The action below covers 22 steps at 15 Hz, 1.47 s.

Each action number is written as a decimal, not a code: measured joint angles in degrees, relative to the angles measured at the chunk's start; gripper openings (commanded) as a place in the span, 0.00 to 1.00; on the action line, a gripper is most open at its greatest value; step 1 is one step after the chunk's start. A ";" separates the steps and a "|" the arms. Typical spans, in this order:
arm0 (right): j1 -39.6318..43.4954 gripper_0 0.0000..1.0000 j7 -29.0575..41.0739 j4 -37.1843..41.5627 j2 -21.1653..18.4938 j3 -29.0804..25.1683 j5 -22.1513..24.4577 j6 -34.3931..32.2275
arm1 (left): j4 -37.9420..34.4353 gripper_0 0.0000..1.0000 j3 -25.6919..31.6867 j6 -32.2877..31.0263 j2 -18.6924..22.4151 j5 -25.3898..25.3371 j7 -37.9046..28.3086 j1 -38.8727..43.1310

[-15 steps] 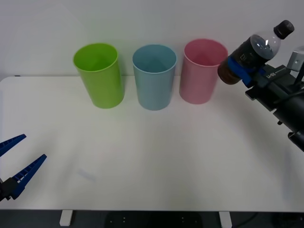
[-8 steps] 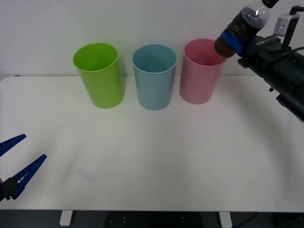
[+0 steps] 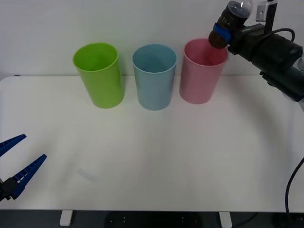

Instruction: Grasp the object on the table and drop it into the matching bin: aluminum can to the light blue bin, PET bottle to the pink bin.

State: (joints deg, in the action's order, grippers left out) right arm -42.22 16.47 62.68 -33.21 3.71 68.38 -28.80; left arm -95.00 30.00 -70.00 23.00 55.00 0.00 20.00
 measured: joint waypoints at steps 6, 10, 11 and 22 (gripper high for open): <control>-5.53 0.00 -0.64 -7.92 1.36 2.30 0.00 0.14 | 0.00 1.00 0.00 0.00 0.00 0.00 0.00 0.00; -5.60 0.84 -1.52 -8.13 1.64 2.80 0.00 0.67 | 0.00 1.00 0.00 0.00 0.00 0.00 0.00 0.00; -5.60 1.00 -2.02 -8.12 1.65 2.80 0.00 0.67 | 0.00 1.00 0.00 0.00 0.00 0.00 0.00 0.00; -4.30 1.00 -5.27 -7.47 1.60 2.72 -2.49 -0.86 | 0.00 1.00 0.00 0.00 0.00 0.00 0.00 0.00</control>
State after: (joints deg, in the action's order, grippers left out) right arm -46.51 11.20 55.20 -31.60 6.43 65.90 -29.66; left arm -95.00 30.00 -70.00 23.00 55.00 0.00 20.00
